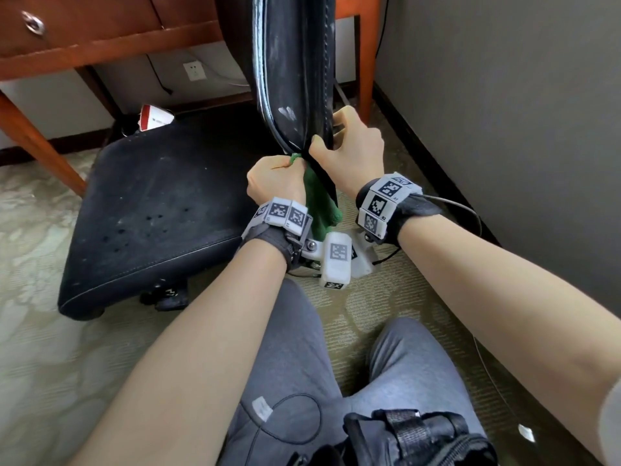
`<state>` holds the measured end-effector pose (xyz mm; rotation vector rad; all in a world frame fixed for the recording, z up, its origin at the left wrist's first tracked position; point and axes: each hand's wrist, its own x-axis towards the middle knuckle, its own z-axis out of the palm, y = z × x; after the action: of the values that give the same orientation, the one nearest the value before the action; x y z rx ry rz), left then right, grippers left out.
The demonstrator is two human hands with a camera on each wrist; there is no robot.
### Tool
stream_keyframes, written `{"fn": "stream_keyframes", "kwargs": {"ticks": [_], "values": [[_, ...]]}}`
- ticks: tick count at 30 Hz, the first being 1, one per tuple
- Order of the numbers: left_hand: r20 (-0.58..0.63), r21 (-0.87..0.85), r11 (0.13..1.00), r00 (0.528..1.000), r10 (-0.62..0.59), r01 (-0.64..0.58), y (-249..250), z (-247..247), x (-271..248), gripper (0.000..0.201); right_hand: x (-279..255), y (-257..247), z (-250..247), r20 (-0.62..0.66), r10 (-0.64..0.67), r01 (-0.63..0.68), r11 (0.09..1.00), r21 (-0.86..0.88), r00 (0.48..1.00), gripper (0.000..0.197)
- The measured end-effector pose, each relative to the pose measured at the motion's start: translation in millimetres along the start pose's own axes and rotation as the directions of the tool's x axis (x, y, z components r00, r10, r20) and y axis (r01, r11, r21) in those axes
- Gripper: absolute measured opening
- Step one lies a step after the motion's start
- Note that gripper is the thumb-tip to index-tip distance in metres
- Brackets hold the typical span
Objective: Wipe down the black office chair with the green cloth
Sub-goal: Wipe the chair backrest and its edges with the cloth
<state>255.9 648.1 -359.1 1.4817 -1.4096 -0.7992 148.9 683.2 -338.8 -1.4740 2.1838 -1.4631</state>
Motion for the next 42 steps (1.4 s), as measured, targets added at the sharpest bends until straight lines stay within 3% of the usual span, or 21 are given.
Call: {"fn": "stream_keyframes", "kwargs": {"ticks": [4, 10, 17, 22, 30, 35, 38, 42], "values": [[-0.063, -0.05, 0.998, 0.998, 0.028, -0.031, 2.5, -7.1, 3.8, 0.033, -0.9, -1.6, -1.5, 0.005, -0.01, 0.01, 1.0, -0.006, 1.0, 0.027], [-0.145, -0.109, 0.989, 0.985, 0.088, -0.104, 27.1, -33.0, 18.1, 0.021, 0.1, -2.5, -4.1, 0.022, -0.022, 0.023, 0.998, -0.065, 1.0, 0.029], [-0.201, 0.008, 0.967, 0.946, 0.252, -0.256, 65.4, -59.7, 41.9, 0.009, -2.7, -6.5, -4.5, 0.031, -0.009, 0.01, 0.998, -0.06, 0.999, 0.03], [-0.165, 0.107, 0.943, 0.93, 0.329, -0.315, 65.7, -64.7, 43.8, 0.009, -4.4, -7.2, -5.5, 0.046, -0.003, 0.005, 0.999, -0.054, 0.999, 0.03], [-0.102, 0.039, 0.985, 0.98, 0.171, -0.168, 26.5, -43.6, 24.8, 0.013, -5.1, -6.6, -5.0, 0.053, 0.002, 0.001, 0.999, -0.053, 0.999, 0.031], [-0.078, -0.206, 0.966, 0.987, 0.142, -0.156, 8.0, -46.1, 20.4, 0.01, -3.7, -5.2, -7.1, 0.065, -0.017, 0.021, 0.998, -0.053, 0.998, 0.032], [-0.065, -0.215, 0.944, 0.968, 0.242, -0.251, -3.4, -44.2, 5.8, 0.014, -3.4, -4.2, -7.9, 0.07, -0.028, 0.032, 0.998, -0.062, 0.997, 0.032], [-0.085, -0.043, 0.868, 0.867, 0.491, -0.495, -1.0, -38.4, 1.2, 0.015, -5.8, -4.3, -7.0, 0.067, -0.048, 0.053, 0.996, -0.069, 0.997, 0.034]]}}
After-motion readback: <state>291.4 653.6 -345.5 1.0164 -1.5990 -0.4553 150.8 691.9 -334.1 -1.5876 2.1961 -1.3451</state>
